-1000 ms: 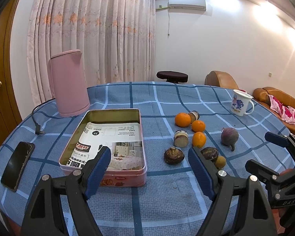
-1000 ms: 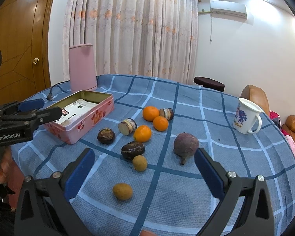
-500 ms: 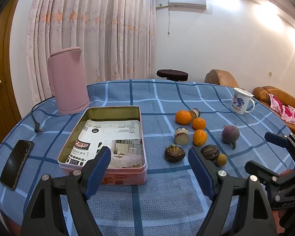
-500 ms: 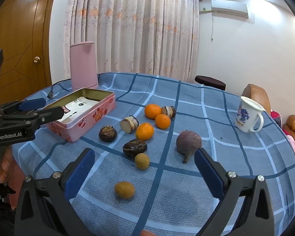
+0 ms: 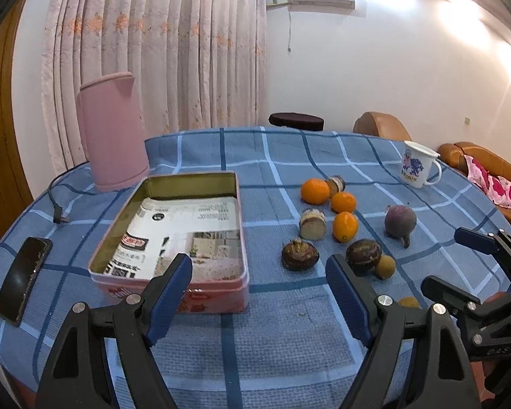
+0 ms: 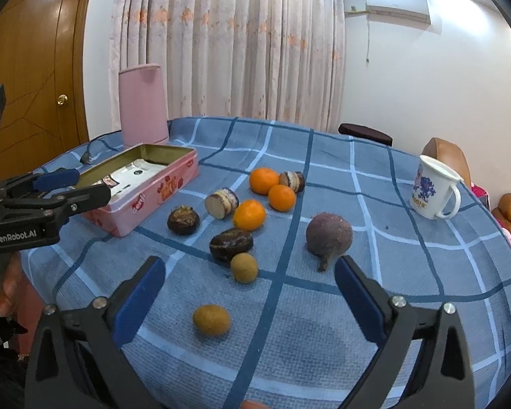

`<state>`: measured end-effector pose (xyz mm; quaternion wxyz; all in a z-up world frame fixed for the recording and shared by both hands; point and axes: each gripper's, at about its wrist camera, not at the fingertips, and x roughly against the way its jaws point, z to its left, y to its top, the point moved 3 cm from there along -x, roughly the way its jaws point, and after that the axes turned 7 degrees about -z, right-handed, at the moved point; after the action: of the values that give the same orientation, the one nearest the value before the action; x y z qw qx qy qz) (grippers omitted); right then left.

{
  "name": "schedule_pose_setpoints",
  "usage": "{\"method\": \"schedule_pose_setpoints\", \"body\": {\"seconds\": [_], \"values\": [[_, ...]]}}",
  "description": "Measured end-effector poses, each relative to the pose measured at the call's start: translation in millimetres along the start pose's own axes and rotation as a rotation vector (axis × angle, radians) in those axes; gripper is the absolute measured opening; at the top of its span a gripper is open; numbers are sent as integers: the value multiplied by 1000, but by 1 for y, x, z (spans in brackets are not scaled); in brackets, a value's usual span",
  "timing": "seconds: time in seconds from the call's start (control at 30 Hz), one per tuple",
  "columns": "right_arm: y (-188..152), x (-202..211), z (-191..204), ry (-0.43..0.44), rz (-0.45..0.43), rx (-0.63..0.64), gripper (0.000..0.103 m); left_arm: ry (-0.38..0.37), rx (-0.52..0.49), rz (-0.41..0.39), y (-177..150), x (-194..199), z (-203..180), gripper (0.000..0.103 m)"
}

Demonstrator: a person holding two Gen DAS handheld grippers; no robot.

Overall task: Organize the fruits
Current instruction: 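Grasp a yellow-brown round fruit with the right gripper while the left grasps a dark brown fruit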

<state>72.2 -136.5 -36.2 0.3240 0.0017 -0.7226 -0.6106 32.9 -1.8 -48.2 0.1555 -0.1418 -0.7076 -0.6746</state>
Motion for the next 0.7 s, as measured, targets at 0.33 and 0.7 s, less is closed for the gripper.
{"method": "schedule_pose_setpoints", "body": {"seconds": [0.33, 0.7], "values": [[-28, -17, -1, 71, 73, -18, 76, -47, 1, 43, -11, -13, -8, 82], [-44, -20, 13, 164, 111, 7, 37, -93, -21, 43, -8, -16, -24, 82]]}}
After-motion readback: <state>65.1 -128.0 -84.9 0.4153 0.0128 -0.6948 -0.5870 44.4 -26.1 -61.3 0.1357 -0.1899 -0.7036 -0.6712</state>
